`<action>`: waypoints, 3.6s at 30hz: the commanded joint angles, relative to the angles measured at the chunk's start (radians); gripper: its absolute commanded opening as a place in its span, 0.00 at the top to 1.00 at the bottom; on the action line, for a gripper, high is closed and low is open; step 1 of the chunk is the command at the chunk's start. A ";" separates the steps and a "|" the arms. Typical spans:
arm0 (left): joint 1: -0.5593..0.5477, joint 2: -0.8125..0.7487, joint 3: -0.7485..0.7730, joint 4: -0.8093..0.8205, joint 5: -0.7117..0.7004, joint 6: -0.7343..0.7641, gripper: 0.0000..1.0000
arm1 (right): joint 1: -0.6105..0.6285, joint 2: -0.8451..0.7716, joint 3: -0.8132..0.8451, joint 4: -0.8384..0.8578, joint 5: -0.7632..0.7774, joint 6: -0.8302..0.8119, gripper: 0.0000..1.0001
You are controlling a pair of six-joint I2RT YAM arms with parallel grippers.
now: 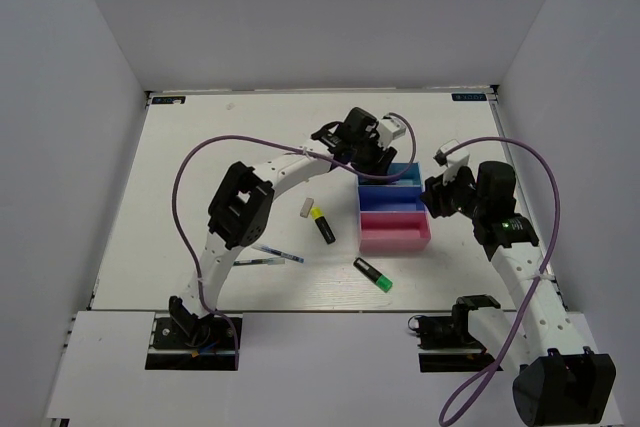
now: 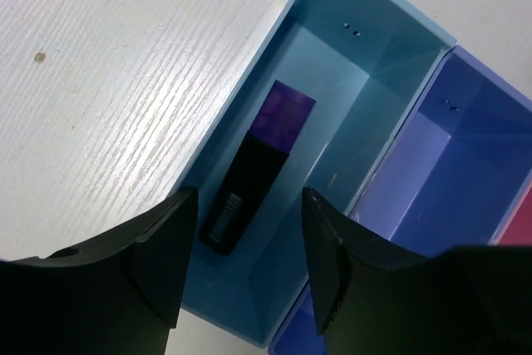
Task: Sort the stationery into containers
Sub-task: Place the pen in the storage box, then pick up the pen from the center of the board, then place the pen in the storage box.
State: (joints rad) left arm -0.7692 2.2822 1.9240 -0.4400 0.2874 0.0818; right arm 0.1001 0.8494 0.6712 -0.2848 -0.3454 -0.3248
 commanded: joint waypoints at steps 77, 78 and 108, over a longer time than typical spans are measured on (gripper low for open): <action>-0.097 -1.064 -1.107 -0.111 -0.508 -0.706 0.39 | 0.917 0.278 0.269 -0.433 0.180 -0.111 1.00; -0.108 -1.034 -1.082 -0.109 -0.522 -0.714 0.41 | 0.917 0.275 0.287 -0.457 0.209 -0.112 1.00; -0.101 -0.857 -0.959 -0.146 -0.541 -0.935 0.44 | 0.432 0.545 0.340 -0.001 0.410 -0.849 1.00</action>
State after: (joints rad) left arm -0.8742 1.4769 0.9779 -0.5835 -0.2451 -0.8509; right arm 0.5507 1.3853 0.9688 -0.3290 0.1650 -1.0946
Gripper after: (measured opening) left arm 0.562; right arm 0.360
